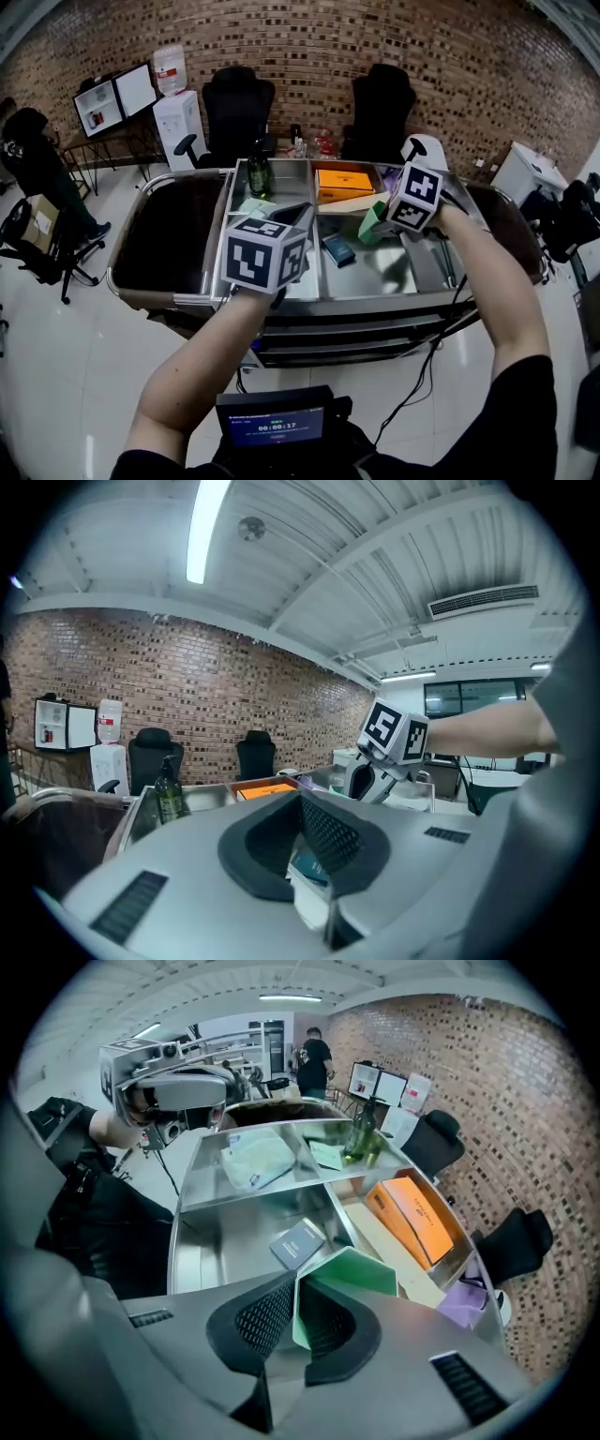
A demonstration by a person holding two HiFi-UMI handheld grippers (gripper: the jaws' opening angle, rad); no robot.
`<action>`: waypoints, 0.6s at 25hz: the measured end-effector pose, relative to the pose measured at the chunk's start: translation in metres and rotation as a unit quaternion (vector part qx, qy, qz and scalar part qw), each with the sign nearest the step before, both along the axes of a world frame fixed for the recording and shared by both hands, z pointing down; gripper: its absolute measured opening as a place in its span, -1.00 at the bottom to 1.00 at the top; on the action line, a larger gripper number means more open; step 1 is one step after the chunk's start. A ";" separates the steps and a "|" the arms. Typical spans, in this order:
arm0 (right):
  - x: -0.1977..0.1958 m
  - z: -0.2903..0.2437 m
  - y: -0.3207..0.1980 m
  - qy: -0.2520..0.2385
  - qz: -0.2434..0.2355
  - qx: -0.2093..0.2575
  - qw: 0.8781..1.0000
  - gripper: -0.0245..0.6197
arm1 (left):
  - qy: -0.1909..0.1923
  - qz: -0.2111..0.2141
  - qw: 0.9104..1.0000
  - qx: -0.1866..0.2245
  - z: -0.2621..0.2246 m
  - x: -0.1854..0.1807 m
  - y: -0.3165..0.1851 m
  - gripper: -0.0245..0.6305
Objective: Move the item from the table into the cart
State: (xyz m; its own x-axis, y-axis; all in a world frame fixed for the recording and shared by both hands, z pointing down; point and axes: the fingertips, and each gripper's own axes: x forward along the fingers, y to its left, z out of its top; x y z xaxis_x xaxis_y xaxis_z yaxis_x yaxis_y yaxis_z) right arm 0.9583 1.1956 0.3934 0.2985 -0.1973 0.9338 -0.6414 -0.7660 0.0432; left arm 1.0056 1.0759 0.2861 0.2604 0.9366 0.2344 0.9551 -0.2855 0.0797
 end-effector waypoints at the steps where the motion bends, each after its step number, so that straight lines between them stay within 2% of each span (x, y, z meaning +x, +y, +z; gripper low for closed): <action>1: 0.000 0.006 -0.003 -0.012 -0.005 0.006 1.000 -0.92 | 0.001 0.005 1.000 0.000 0.002 0.000 0.001 -0.93; 5: 0.005 0.027 -0.007 -0.052 -0.024 0.001 0.998 -0.92 | -0.001 0.022 1.000 -0.006 0.004 -0.001 0.001 -0.93; 15: 0.007 0.057 -0.008 -0.109 -0.046 -0.015 0.993 -0.92 | 0.004 0.026 1.000 0.000 0.018 0.008 -0.002 -0.93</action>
